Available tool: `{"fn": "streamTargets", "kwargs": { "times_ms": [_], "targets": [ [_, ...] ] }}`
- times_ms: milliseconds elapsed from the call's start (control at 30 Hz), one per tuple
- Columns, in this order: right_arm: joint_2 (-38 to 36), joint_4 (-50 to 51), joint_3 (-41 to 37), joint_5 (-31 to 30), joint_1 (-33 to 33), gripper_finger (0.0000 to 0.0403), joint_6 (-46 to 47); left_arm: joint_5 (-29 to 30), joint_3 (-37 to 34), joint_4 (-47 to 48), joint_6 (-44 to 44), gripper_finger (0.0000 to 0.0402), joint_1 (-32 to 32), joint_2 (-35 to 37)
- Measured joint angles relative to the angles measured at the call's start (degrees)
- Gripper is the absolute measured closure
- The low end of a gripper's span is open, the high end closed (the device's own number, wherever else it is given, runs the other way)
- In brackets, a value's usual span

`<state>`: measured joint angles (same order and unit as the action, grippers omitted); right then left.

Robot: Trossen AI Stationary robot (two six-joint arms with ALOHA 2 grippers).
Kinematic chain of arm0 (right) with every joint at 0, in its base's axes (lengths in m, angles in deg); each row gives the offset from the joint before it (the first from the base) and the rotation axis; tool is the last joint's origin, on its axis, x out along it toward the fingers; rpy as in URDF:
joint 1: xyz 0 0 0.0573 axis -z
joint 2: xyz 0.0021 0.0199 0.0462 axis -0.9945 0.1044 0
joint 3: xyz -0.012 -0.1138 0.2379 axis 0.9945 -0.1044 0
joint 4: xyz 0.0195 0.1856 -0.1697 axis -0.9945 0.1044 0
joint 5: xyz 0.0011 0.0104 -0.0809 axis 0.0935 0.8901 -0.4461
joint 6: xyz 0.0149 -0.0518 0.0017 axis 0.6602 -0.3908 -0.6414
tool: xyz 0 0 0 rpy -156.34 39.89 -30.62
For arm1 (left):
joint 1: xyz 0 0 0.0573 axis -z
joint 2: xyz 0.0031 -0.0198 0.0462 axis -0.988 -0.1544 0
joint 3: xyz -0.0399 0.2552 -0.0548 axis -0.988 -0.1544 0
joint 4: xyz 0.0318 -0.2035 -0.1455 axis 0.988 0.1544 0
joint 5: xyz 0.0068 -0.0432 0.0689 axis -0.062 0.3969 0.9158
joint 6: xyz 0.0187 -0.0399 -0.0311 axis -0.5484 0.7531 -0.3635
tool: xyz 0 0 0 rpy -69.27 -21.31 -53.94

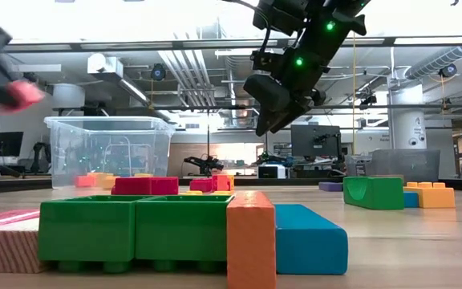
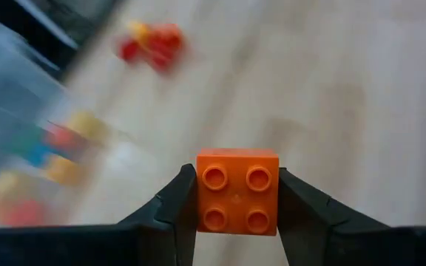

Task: Sort blocks by size
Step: Put the orange square game piece into the transparent bin

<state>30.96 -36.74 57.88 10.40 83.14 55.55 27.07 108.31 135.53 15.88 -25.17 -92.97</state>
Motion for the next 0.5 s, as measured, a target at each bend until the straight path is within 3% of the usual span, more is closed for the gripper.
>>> {"fn": "streamTargets", "kwargs": {
  "times_ms": [133,300,500],
  "targets": [
    [0.0,-1.98,0.0,0.25,0.0,0.019,-1.8,7.81,0.36,3.34,-3.99,0.0273,-8.67,4.09],
    [0.0,-3.24,0.0,1.31,0.0,0.0191,-2.39,10.41,0.18,3.79,-14.66,0.0272,-23.54,10.02],
    [0.0,-3.25,0.0,1.29,0.01,0.0196,-2.47,17.5,0.35,3.73,-22.74,0.0272,-39.53,16.44]
  ]
}}
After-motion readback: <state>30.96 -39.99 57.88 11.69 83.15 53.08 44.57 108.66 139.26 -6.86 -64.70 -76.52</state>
